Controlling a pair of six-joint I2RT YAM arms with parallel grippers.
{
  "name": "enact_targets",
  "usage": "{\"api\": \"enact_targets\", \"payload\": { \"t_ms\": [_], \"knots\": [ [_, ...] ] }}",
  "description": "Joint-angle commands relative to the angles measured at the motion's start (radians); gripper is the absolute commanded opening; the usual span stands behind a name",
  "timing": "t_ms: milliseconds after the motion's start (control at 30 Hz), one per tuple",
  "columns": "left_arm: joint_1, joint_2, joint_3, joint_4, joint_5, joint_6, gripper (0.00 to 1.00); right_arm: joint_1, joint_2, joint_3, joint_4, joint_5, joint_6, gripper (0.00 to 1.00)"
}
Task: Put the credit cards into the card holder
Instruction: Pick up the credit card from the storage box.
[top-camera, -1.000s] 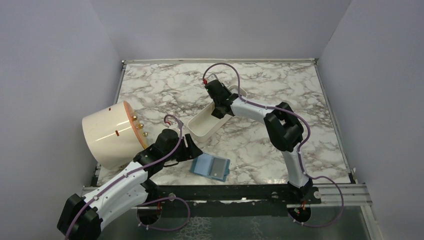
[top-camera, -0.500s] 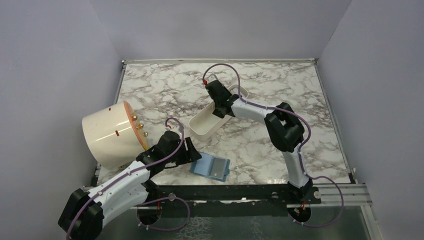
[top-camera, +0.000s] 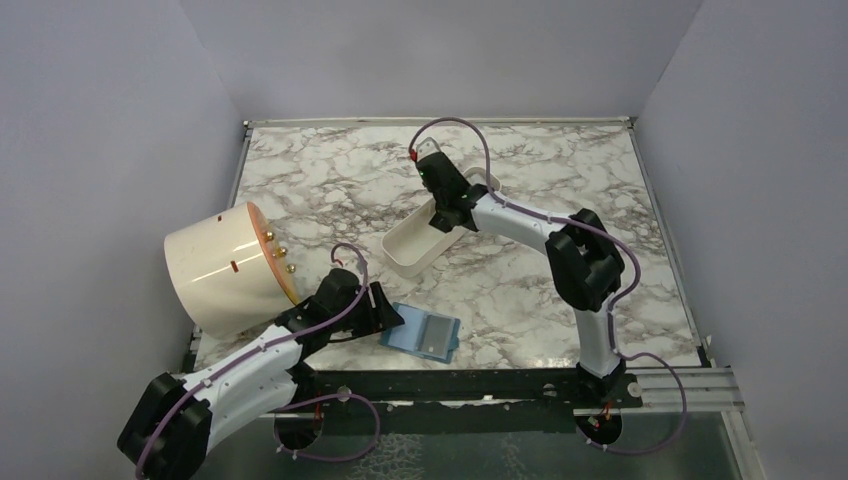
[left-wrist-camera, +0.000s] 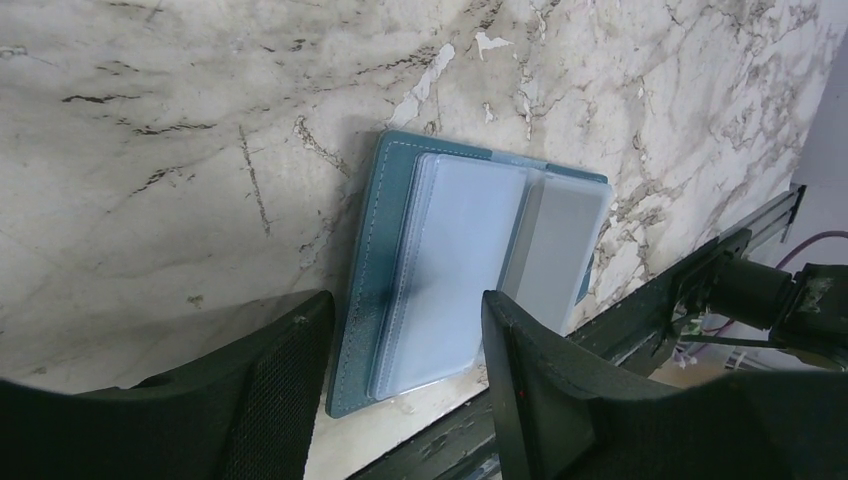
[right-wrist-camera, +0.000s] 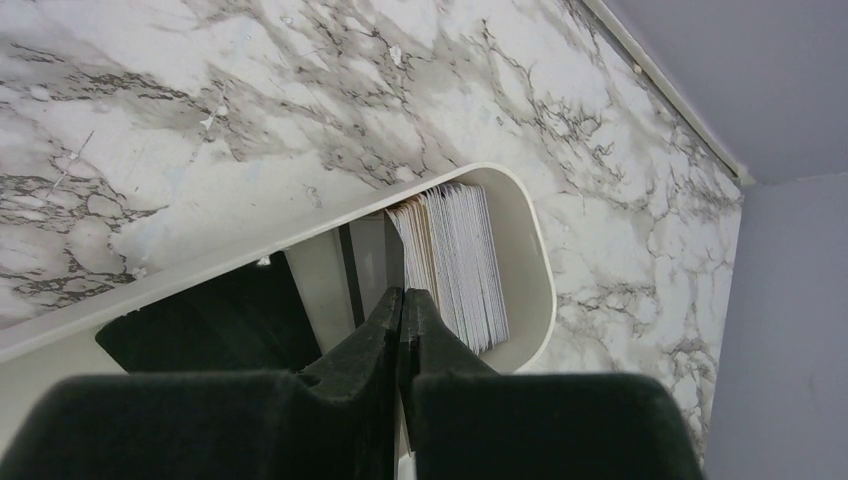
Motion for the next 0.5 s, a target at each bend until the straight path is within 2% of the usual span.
{"api": "enact_targets", "payload": {
  "t_ms": [0, 467],
  "knots": [
    [0.003, 0.003, -0.047, 0.059, 0.059, -0.034, 0.58, -0.007, -0.068, -0.023, -0.007, -0.052, 0.031, 0.01],
    [-0.011, -0.013, -0.132, 0.264, 0.143, -0.161, 0.48, -0.006, -0.327, -0.1, -0.153, -0.24, 0.273, 0.01]
  ]
}}
